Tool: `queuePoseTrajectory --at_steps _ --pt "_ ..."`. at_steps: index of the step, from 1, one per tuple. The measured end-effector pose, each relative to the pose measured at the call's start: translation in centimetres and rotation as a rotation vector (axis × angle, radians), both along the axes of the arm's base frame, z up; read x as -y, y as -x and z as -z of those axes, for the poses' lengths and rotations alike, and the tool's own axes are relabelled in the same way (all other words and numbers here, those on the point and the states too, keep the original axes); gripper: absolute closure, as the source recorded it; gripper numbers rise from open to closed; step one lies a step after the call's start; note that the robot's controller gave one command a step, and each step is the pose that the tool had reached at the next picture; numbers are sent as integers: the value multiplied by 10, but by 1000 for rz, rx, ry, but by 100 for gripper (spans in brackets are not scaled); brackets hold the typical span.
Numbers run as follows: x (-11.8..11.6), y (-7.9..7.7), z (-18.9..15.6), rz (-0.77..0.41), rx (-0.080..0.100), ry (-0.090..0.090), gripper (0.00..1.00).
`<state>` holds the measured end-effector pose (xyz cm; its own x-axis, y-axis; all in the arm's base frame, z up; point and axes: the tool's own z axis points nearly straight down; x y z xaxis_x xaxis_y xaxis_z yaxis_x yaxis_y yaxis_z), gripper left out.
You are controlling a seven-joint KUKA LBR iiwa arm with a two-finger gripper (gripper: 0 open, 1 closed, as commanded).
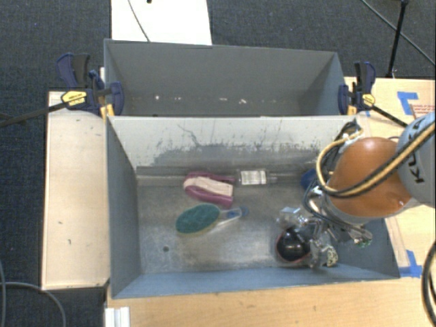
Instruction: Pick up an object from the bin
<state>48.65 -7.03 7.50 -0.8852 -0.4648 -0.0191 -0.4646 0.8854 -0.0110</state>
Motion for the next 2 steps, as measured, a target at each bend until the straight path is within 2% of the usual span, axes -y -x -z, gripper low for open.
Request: queuePoseTrajectory --at_steps 1,2 --pt "-32 -49 5 -432 -16 3 100" --pt "-22 -74 -119 -416 -11 6 100"
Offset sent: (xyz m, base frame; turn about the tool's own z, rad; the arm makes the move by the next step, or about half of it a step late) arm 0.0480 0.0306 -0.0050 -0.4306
